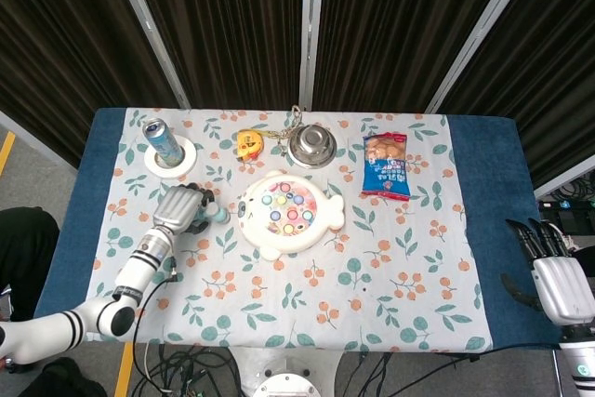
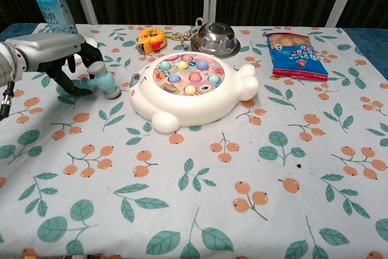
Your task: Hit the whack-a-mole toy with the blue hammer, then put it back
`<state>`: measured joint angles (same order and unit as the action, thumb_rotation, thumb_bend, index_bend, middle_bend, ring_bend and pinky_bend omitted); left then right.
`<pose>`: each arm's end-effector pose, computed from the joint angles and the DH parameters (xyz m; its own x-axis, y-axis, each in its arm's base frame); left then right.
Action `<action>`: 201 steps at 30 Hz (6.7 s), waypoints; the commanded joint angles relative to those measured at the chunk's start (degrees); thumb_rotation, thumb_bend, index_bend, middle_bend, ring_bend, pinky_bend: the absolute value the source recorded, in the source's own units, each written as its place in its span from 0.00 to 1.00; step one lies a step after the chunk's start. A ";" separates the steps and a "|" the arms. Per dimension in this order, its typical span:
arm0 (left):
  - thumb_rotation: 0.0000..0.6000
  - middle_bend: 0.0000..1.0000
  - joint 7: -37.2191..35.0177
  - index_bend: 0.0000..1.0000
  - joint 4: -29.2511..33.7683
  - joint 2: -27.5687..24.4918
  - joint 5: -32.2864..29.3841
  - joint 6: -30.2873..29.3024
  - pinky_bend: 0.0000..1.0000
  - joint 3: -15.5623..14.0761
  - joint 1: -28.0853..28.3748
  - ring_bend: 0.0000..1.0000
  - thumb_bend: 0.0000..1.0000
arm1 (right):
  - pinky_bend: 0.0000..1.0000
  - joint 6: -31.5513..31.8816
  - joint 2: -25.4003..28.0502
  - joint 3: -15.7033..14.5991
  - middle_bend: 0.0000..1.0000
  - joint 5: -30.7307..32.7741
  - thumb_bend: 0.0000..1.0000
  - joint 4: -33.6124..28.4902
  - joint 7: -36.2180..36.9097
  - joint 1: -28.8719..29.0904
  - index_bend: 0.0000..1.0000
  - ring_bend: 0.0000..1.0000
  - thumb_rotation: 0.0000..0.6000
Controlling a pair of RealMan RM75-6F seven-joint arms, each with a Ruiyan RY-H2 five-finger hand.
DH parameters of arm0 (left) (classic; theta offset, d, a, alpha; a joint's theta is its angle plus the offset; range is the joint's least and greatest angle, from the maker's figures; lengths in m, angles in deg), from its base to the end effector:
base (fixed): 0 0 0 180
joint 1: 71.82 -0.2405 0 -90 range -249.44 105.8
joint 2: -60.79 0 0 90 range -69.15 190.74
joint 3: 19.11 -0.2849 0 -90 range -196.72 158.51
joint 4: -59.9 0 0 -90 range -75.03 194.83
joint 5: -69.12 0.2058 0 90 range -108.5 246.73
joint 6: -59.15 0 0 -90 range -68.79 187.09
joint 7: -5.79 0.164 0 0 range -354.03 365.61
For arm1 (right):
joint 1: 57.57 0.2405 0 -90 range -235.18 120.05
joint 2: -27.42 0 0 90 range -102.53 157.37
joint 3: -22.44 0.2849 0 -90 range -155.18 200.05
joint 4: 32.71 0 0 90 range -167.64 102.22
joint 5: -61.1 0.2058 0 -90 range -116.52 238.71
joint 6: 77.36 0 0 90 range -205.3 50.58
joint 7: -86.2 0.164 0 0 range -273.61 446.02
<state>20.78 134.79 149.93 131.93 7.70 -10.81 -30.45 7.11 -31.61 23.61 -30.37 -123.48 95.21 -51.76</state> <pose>-0.2179 0.3966 -0.0158 0.4813 0.2955 0.8253 0.8686 -0.2876 -0.4035 -0.3316 -0.2023 0.1964 0.3684 -0.0420 0.9287 -0.9258 -0.1080 0.3623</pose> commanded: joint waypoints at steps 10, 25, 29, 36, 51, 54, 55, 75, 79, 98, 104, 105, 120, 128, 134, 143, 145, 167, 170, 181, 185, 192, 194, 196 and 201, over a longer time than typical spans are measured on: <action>1.00 0.45 -0.33 0.42 0.01 0.30 0.58 -0.49 0.41 0.21 -0.04 0.30 0.32 | 0.00 0.08 0.06 -0.03 0.13 0.01 0.23 -0.21 -0.29 -0.07 0.00 0.00 1.00; 1.00 0.46 -0.58 0.44 -1.29 1.29 0.91 -0.28 0.42 -0.04 -0.15 0.31 0.33 | 0.00 -0.15 0.15 -0.06 0.13 0.17 0.23 -0.50 -0.69 -0.03 0.00 0.00 1.00; 1.00 0.49 -0.64 0.46 -1.84 1.68 1.23 -0.69 0.43 0.03 -0.22 0.33 0.34 | 0.00 -0.15 0.17 -0.06 0.13 0.29 0.23 -0.52 -0.69 -0.09 0.00 0.00 1.00; 1.00 0.50 -1.30 0.48 -2.35 1.73 2.00 -0.66 0.44 -0.07 -0.32 0.35 0.40 | 0.00 -0.14 0.15 -0.07 0.13 0.29 0.23 -0.49 -0.67 -0.11 0.00 0.00 1.00; 1.00 0.60 -10.61 0.54 -4.78 0.56 12.17 -5.74 0.56 -1.10 -1.37 0.43 0.50 | 0.00 0.48 0.46 -0.10 0.13 0.28 0.23 -0.91 -1.04 -0.54 0.00 0.00 1.00; 1.00 0.64 -14.01 0.56 -5.19 -0.49 16.20 -8.10 0.62 -1.41 -1.23 0.47 0.51 | 0.00 0.58 0.47 -0.17 0.13 0.21 0.23 -1.07 -1.24 -0.64 0.00 0.00 1.00; 1.00 0.65 -14.92 0.57 -5.27 -0.75 17.33 -8.77 0.64 -1.50 -1.12 0.48 0.52 | 0.00 0.61 0.47 -0.18 0.13 0.19 0.23 -1.12 -1.29 -0.66 0.00 0.00 1.00; 1.00 0.70 -6.63 0.59 1.92 -5.42 19.24 2.91 0.78 1.81 10.64 0.54 0.62 | 0.00 2.20 0.50 -0.41 0.14 -0.01 0.23 -1.12 -1.38 -1.90 0.00 0.00 1.00; 1.00 0.70 -1.24 0.59 4.23 -5.51 16.77 5.38 0.78 2.29 12.40 0.54 0.62 | 0.00 2.33 0.42 -0.40 0.14 0.01 0.23 -0.78 -1.02 -2.03 0.00 0.00 1.00; 1.00 0.70 10.45 0.59 6.86 -3.11 5.51 6.91 0.78 2.90 15.55 0.54 0.63 | 0.00 2.39 0.00 -0.35 0.14 0.04 0.23 0.98 0.92 -2.23 0.00 0.00 1.00; 1.00 0.70 12.41 0.59 7.70 -3.64 2.71 7.42 0.78 4.04 17.43 0.54 0.63 | 0.00 2.51 0.00 -0.34 0.14 -0.01 0.23 1.05 0.94 -2.32 0.00 0.00 1.00; 1.00 0.70 12.66 0.59 7.38 -3.48 2.08 7.68 0.78 4.17 17.78 0.54 0.63 | 0.00 2.51 0.05 -0.32 0.14 0.07 0.23 1.02 0.91 -2.35 0.00 0.00 1.00; 1.00 0.70 12.72 0.59 1.39 -1.41 -3.25 9.62 0.78 2.04 19.21 0.54 0.63 | 0.00 2.45 0.21 -0.34 0.14 0.33 0.23 0.72 0.68 -2.63 0.00 0.00 1.00; 1.00 0.70 11.16 0.59 3.30 -2.81 -2.27 7.08 0.78 2.38 18.59 0.54 0.63 | 0.00 3.16 0.37 -0.26 0.14 0.41 0.23 0.66 0.74 -3.10 0.00 0.00 1.00; 1.00 0.70 8.86 0.59 6.46 -6.25 -1.03 4.07 0.78 1.67 15.83 0.54 0.63 | 0.00 3.07 0.27 -0.18 0.14 0.09 0.23 0.95 1.06 -2.90 0.00 0.00 1.00; 1.00 0.68 2.30 0.58 4.88 -6.69 2.16 0.18 0.76 -2.86 8.85 0.53 0.62 | 0.00 2.37 0.13 -0.19 0.14 -0.08 0.23 1.11 1.22 -2.46 0.00 0.00 1.00; 1.00 0.67 0.23 0.58 3.17 -5.78 3.26 -0.45 0.76 -3.76 7.40 0.52 0.62 | 0.00 2.14 0.10 -0.22 0.14 -0.15 0.23 1.04 1.07 -2.32 0.00 0.00 1.00; 1.00 0.53 -8.68 0.44 -6.84 -0.93 10.05 -0.48 0.59 -6.01 2.09 0.38 0.47 | 0.00 1.97 0.36 -0.21 0.14 -0.03 0.23 -0.46 -0.66 -2.25 0.00 0.00 1.00; 1.00 0.50 -8.92 0.42 -6.79 -1.00 10.50 -0.67 0.55 -5.89 1.72 0.35 0.44 | 0.00 1.81 0.43 -0.18 0.14 0.04 0.23 -0.65 -0.85 -2.17 0.00 0.00 1.00; 1.00 0.45 -8.89 0.39 -7.12 -0.72 11.71 -0.59 0.47 -5.86 0.62 0.31 0.38 | 0.00 1.58 0.41 -0.16 0.14 -0.05 0.23 -0.92 -1.23 -1.97 0.00 0.00 1.00; 1.00 0.44 -8.79 0.38 -7.32 -0.43 11.96 -0.78 0.46 -5.76 0.22 0.30 0.35 | 0.00 1.68 0.43 -0.12 0.14 -0.05 0.23 -0.97 -1.30 -1.98 0.00 0.00 1.00; 1.00 0.40 -8.30 0.34 -6.31 -0.80 11.40 -0.35 0.44 -5.46 -0.51 0.26 0.30 | 0.00 1.68 0.48 -0.19 0.14 -0.13 0.23 -1.05 -1.34 -1.99 0.00 0.00 1.00; 1.00 0.40 -8.22 0.33 -5.97 -0.87 11.41 -0.90 0.44 -5.29 -0.85 0.26 0.28 | 0.00 1.76 0.48 -0.20 0.14 -0.19 0.23 -1.07 -1.34 -2.02 0.00 0.00 1.00; 1.00 0.40 -8.19 0.32 -5.44 -1.11 11.61 -1.66 0.43 -5.09 -1.24 0.26 0.27 | 0.00 1.85 0.50 -0.21 0.14 -0.19 0.23 -1.08 -1.32 -2.07 0.00 0.00 1.00; 1.00 0.40 -7.93 0.32 -3.98 -1.95 12.35 -3.20 0.43 -4.87 -2.00 0.26 0.26 | 0.00 1.96 0.51 -0.21 0.14 -0.30 0.23 -1.13 -1.37 -2.08 0.00 0.00 1.00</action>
<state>12.73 130.59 148.16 144.12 4.67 -15.73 -32.30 9.06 -31.10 23.39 -30.66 -124.60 93.85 -53.84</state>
